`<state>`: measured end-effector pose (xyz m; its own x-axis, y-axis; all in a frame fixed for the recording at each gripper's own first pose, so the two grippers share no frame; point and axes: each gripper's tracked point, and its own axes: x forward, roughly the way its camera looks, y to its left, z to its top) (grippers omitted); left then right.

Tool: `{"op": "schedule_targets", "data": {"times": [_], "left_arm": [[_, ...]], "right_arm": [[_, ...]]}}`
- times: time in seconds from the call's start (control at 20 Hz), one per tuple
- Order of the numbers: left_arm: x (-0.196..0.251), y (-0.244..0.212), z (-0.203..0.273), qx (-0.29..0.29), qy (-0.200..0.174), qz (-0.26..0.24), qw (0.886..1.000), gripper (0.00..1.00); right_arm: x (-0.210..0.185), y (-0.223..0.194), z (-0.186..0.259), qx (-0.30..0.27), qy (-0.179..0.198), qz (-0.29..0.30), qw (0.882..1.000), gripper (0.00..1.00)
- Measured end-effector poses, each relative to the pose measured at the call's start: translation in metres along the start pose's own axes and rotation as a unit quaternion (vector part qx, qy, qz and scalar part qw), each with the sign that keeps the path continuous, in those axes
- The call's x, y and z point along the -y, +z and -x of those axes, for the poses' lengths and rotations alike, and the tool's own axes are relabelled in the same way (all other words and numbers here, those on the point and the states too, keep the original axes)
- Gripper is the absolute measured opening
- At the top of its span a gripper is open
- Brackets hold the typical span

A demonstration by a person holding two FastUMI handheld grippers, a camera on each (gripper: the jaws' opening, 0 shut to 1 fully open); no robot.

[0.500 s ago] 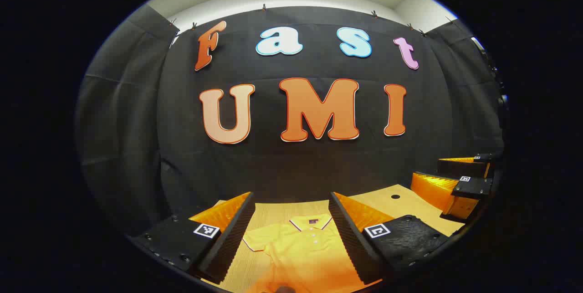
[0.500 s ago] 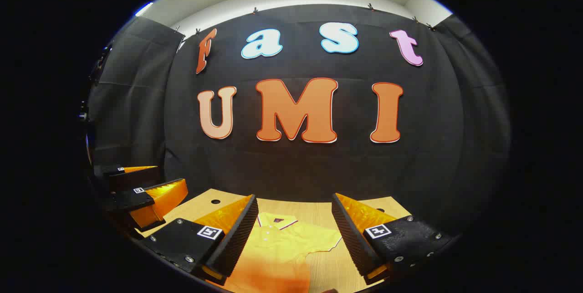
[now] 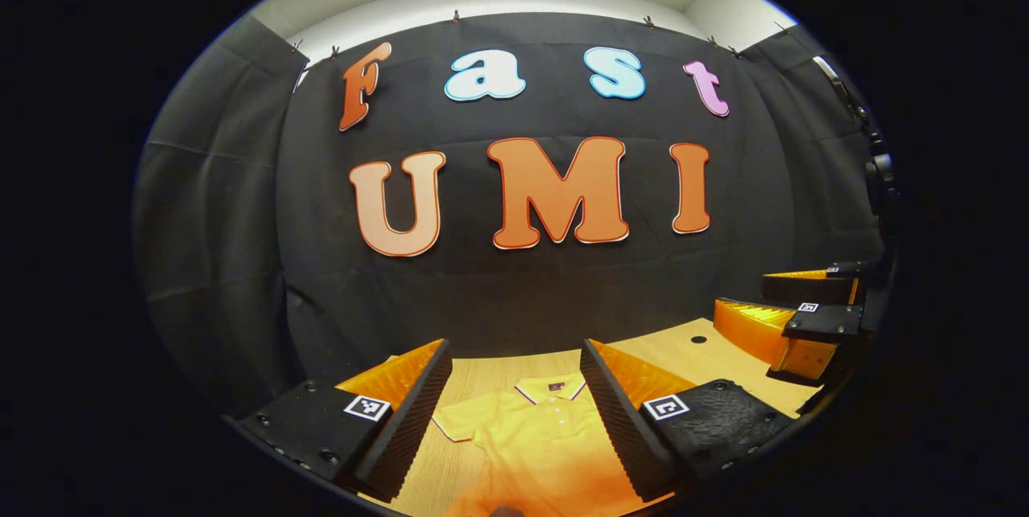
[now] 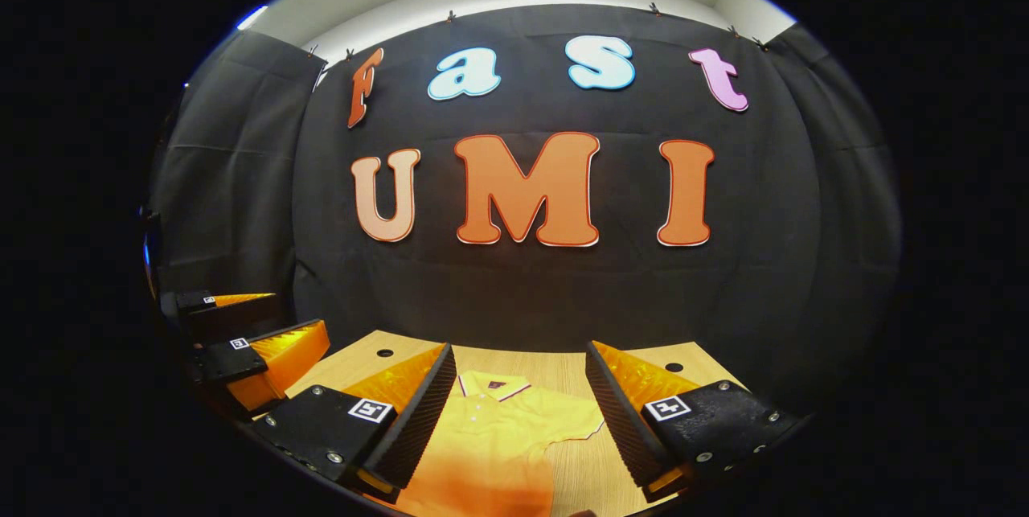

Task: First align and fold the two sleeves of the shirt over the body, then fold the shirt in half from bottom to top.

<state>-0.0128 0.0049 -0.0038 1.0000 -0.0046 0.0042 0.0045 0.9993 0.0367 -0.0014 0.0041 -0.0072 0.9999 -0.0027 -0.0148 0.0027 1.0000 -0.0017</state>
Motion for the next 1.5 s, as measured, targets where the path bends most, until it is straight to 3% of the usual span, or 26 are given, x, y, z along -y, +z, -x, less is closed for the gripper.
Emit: {"op": "schedule_targets", "data": {"times": [0.35, 0.8, 1.15, 1.5], "left_arm": [[-0.011, -0.009, 0.004, -0.006, -0.002, -0.006, 1.000, 0.99], [-0.055, -0.029, 0.009, -0.018, -0.001, -0.005, 1.000, 0.99], [-0.068, -0.040, 0.014, -0.035, 0.022, -0.016, 0.999, 0.99], [-0.067, -0.039, 0.006, -0.048, 0.065, -0.027, 0.996, 0.99]], "right_arm": [[0.001, -0.012, -0.004, -0.014, -0.018, 0.002, 1.000, 0.98], [0.025, -0.070, -0.032, -0.103, -0.074, -0.015, 0.992, 0.98], [0.053, -0.125, -0.064, -0.196, -0.088, -0.024, 0.976, 0.97], [0.092, -0.185, -0.110, -0.295, -0.094, -0.048, 0.950, 0.89]]}}
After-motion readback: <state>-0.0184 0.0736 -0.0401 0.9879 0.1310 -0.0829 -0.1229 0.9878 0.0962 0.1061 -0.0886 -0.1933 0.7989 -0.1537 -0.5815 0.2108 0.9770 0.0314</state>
